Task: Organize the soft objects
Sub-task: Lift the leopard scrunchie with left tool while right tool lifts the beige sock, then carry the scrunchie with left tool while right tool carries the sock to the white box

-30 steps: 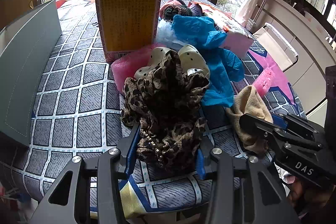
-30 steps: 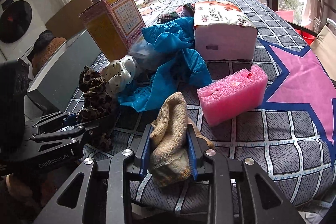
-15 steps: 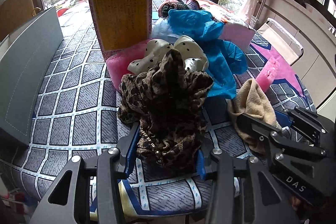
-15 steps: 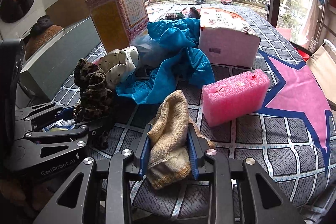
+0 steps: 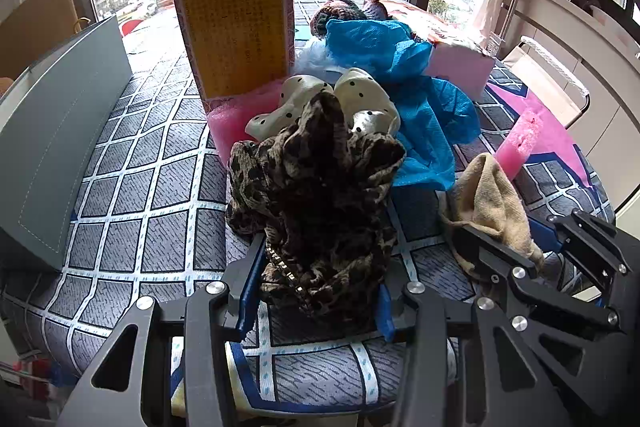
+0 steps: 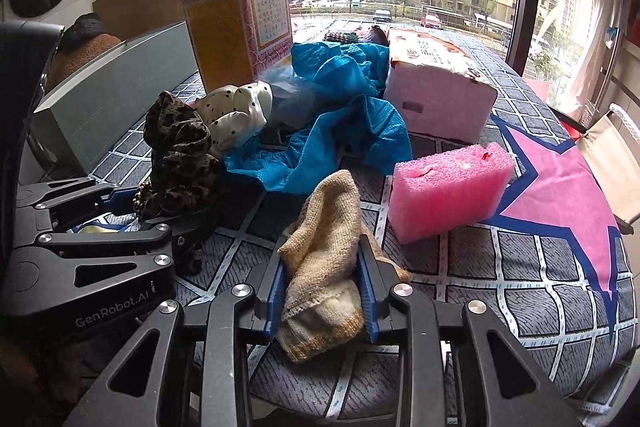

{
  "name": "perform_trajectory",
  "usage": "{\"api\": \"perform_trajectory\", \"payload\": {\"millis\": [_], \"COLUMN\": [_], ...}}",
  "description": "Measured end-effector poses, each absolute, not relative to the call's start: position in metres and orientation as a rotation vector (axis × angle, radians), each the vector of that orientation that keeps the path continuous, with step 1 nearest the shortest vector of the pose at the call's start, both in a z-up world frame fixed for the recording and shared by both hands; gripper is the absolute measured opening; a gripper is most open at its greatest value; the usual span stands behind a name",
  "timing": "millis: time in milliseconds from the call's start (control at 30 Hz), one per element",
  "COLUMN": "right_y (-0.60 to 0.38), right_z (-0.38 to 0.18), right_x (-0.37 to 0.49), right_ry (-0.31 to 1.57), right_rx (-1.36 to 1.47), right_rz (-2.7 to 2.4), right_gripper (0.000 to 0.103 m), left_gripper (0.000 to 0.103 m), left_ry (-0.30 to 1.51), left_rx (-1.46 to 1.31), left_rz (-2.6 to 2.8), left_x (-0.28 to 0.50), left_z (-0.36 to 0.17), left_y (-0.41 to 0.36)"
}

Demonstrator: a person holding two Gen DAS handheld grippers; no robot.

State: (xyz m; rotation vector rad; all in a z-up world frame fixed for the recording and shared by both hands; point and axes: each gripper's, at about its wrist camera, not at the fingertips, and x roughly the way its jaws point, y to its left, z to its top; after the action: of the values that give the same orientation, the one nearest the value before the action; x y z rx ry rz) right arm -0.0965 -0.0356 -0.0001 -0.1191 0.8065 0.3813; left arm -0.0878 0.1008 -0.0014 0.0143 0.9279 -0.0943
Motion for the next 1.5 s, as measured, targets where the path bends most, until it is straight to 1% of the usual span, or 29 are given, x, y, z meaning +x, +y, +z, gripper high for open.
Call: {"api": "perform_trajectory", "payload": {"millis": [900,1300,1367,1433,1500], "right_y": [-0.033,-0.036,-0.04,-0.046,-0.054], "right_z": [0.0,0.0,0.004,0.013,0.029], "right_x": [-0.095,-0.097,-0.095,-0.094,-0.097], "right_ry": [0.812,0.8,0.816,0.843,0.827], "right_rx": [-0.136,-0.093,-0.069,-0.026,0.002], "right_rz": [0.381,0.357,0.363,0.38,0.395], "right_gripper": [0.033,0.03,0.027,0.026,0.026], "left_gripper": [0.049,0.049,0.048,0.048,0.048], "left_ry": [0.904,0.883,0.897,0.902,0.887], "left_rx": [0.023,0.014,0.025,0.03,0.035], "left_rz": [-0.093,-0.096,-0.092,-0.09,-0.097], "left_x": [-0.091,-0.093,-0.093,-0.094,-0.096], "left_z": [-0.003,-0.003,-0.001,0.002,0.009], "left_y": [0.099,0.099,0.098,0.099,0.098]}}
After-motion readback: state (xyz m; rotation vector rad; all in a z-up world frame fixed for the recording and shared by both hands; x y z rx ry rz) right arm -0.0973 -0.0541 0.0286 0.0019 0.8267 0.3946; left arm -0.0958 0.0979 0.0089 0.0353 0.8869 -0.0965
